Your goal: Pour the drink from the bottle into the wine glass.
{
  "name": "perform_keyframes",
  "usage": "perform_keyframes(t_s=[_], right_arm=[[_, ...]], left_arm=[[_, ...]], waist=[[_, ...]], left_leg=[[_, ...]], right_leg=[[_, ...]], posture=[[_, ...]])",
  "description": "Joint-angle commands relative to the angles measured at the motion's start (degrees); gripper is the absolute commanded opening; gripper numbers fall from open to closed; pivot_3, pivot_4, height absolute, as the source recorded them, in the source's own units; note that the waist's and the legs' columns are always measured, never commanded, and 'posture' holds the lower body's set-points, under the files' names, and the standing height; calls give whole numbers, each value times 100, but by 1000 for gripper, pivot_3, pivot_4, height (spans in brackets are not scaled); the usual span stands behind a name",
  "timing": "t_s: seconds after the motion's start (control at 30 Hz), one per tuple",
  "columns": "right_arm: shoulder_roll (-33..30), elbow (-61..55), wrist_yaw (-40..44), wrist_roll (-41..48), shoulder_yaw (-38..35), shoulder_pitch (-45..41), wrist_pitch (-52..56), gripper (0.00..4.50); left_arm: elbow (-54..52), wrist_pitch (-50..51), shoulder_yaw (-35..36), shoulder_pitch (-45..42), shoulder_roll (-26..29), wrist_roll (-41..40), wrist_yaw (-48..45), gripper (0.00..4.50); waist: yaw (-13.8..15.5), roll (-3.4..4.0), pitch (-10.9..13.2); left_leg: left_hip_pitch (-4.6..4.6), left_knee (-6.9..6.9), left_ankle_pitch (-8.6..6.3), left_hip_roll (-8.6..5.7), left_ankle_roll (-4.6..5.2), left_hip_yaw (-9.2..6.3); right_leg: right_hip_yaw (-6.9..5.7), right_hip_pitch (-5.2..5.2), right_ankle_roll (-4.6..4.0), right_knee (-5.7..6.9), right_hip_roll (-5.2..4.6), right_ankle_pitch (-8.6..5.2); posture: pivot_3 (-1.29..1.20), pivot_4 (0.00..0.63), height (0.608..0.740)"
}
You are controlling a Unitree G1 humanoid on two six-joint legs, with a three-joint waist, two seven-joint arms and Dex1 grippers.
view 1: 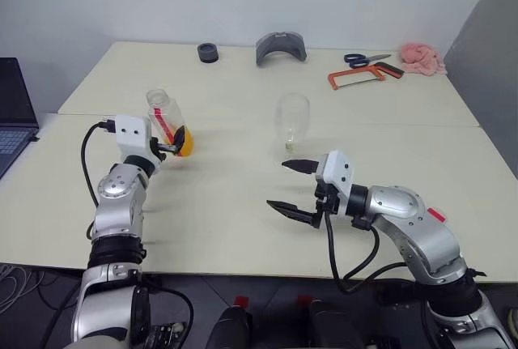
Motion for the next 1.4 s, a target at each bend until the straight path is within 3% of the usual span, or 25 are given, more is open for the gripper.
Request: perform_keyframes(t_s=[0.03,0.27,0.33,0.5,0.8,1.2,1.4], right_arm=[[12,-136,-50,-5,1,-147,-69,4500],[27,-160,-171,-75,17,-197,-106,4500],[31,-171,-202,-92,16,-194,-120,4500],[23,-218,-305,-51,-166,-204,-136,4500],[-31,-157,-717,148,-992,-228,-29,4500],[-570,839,-243,337,-1909,-286,-845,4500],[-729,826,-139,609,-2121,-183,-704,4500]], left_arm=[[257,-238,-47,-275,72,32,-137,4102],[652,-417,-97,-539,44,-3,-304,2013],[649,-451,-102,-553,32,-21,-337,1694],[109,-483,-353,-518,15,157,-407,1670],[-584,-966,-1368,-1088,192,1183,-550,1670],[737,-2833,-2320,-2426,365,2372,-555,1670],[1568,-3775,-2614,-3015,538,2992,-228,1670]], waist=[[-1,0,0],[-2,-3,2],[-3,-3,2],[1,-9,5],[13,-19,14],[-5,-22,21],[-6,-27,40]], left_leg=[[0,0,0,0,0,0],[-3,0,0,0,0,-2],[-3,0,0,0,0,-2],[-7,1,1,1,-1,-7],[-18,5,1,-5,-2,-14],[-17,2,0,-12,0,24],[-19,1,0,-11,1,43]], right_leg=[[1,-1,0,0,0,0],[-1,-2,0,0,0,0],[-1,-2,0,0,0,0],[-3,-3,0,0,-1,0],[-8,-4,-1,-1,-3,0],[0,-9,-1,-1,3,0],[6,-15,-1,1,6,0]], posture=[[0,150,740],[0,150,740],[0,150,740],[0,150,740],[0,150,740],[0,150,740],[0,150,740]])
